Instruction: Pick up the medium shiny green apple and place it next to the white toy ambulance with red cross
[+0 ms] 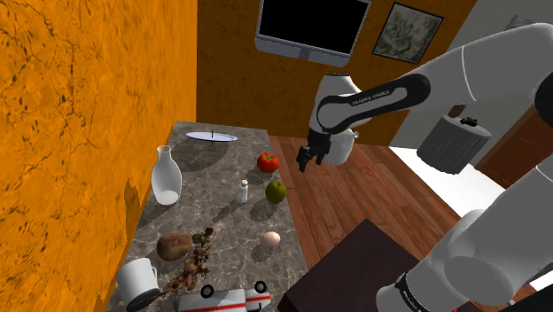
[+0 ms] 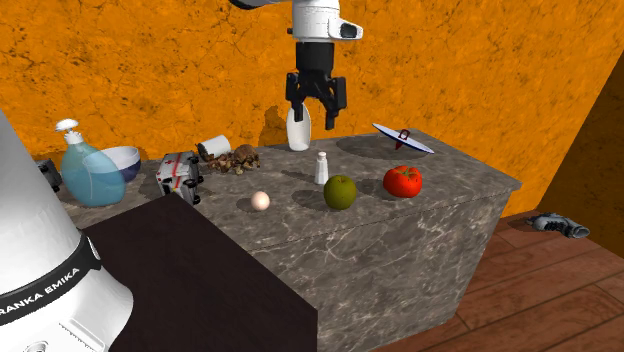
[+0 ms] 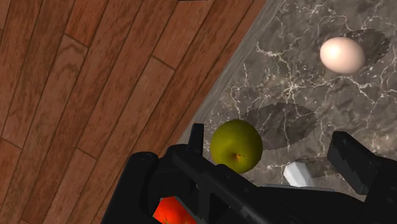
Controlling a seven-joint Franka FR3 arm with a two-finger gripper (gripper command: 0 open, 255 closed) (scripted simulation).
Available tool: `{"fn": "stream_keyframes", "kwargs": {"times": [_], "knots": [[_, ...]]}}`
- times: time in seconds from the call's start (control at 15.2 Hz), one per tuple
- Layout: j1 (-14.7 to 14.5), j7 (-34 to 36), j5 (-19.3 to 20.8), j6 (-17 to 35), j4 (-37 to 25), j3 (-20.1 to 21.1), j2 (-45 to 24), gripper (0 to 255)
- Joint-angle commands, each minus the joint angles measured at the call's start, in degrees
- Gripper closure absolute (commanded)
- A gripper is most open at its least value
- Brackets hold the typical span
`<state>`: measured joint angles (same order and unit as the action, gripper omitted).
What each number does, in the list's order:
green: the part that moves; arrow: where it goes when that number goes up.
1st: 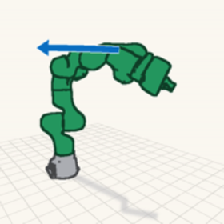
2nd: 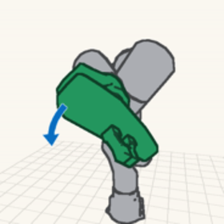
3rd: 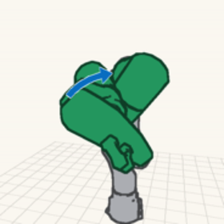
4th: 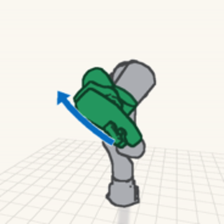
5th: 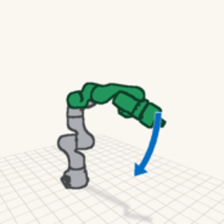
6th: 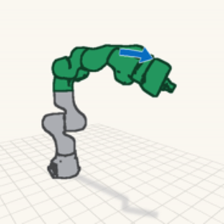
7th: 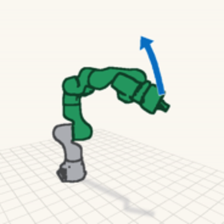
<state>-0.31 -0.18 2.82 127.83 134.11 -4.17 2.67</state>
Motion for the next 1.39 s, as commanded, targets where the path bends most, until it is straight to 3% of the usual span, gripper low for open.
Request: {"fn": "stream_keyframes", "kwargs": {"times": [0.0,0.79,1.32], "knots": [[0.0,-0.1,-0.4,2.0,-2.9,-0.1,-4.8,0],[0.4,0.2,-2.7,9.7,-21.9,0.7,-31.4,0],[0.6,0.0,-2.9,14.0,-21.9,0.9,-35.7,0]]}}
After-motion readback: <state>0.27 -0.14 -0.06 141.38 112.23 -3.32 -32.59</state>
